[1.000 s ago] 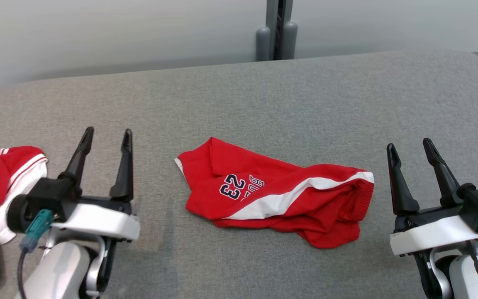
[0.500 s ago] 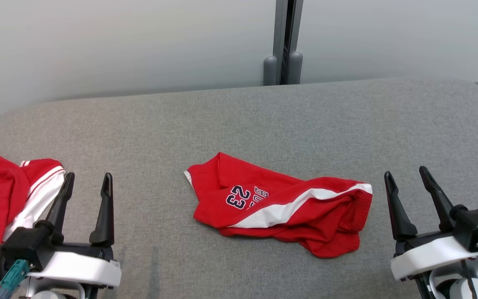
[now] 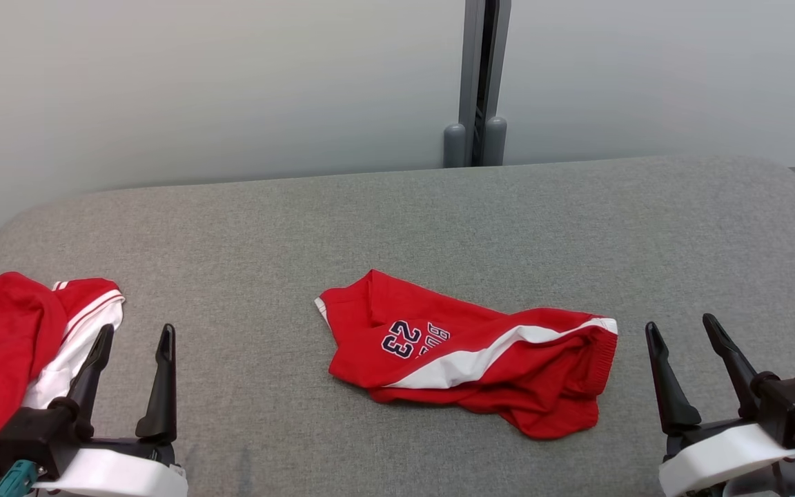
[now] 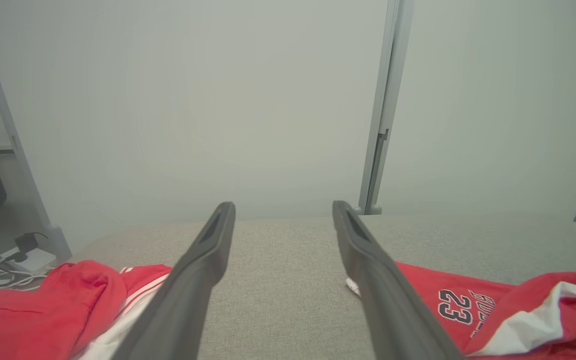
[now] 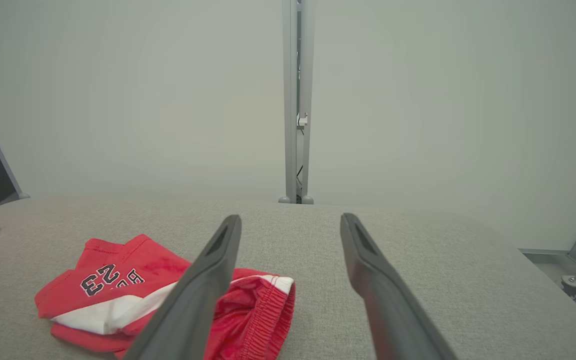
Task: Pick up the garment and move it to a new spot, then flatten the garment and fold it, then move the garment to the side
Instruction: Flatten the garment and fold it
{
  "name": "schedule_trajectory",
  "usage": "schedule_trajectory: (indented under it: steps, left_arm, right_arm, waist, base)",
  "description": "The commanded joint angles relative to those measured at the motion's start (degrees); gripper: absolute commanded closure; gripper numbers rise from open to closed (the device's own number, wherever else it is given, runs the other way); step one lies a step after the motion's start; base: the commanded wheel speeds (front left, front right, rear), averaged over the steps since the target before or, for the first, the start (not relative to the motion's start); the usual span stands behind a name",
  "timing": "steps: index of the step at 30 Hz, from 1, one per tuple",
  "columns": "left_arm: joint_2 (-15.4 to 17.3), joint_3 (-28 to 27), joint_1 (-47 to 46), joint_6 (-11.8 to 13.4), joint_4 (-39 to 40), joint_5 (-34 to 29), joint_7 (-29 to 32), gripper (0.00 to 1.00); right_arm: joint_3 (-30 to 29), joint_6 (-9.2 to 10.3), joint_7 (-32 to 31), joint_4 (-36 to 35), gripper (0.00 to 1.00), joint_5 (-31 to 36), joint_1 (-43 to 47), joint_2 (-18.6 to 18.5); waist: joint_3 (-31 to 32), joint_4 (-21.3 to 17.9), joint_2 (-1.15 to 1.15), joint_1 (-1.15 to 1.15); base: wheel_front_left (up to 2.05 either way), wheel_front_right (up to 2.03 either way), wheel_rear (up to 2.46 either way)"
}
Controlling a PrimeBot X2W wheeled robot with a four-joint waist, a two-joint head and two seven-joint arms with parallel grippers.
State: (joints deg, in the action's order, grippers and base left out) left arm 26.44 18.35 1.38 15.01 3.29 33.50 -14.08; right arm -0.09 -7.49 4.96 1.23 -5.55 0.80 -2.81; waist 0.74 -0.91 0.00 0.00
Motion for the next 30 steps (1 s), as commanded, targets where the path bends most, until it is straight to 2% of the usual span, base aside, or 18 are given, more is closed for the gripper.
schedule_trajectory:
  steps: [1,23,27,30]
  left_arm:
    - [0.37,-0.33,0.51,0.28,0.17,0.16,0.18,0.00]
    - [0.49,0.68,0.29,0.87,0.31,1.07,2.04,0.00]
    - [0.31,2.12,-1.76,-0.45,0.05,0.78,3.19,0.00]
    - [-0.12,4.38,-4.66,-2.68,-0.98,1.16,5.65,0.00]
  right_arm:
    - [-0.40,-0.01,-0.30,-0.57,0.00,-0.05,0.79,-0.22]
    - [-1.34,-0.01,-0.54,-1.69,0.00,-1.07,0.77,-0.19]
    - [-1.50,-0.01,-0.75,-1.79,0.00,-1.21,0.54,-0.18]
    - [-1.29,-0.01,-0.91,-2.16,0.00,-1.08,-0.08,-0.18]
  waist:
    - [0.04,0.10,0.00,0.00]
    - [-0.20,0.19,0.00,0.00]
    - [-0.73,0.28,0.00,0.00]
    - [-1.96,0.21,0.00,0.00]
  base:
    - [0.00,0.00,0.00]
    - [0.00,0.00,0.00]
    - [0.00,0.00,0.00]
    - [0.00,0.00,0.00]
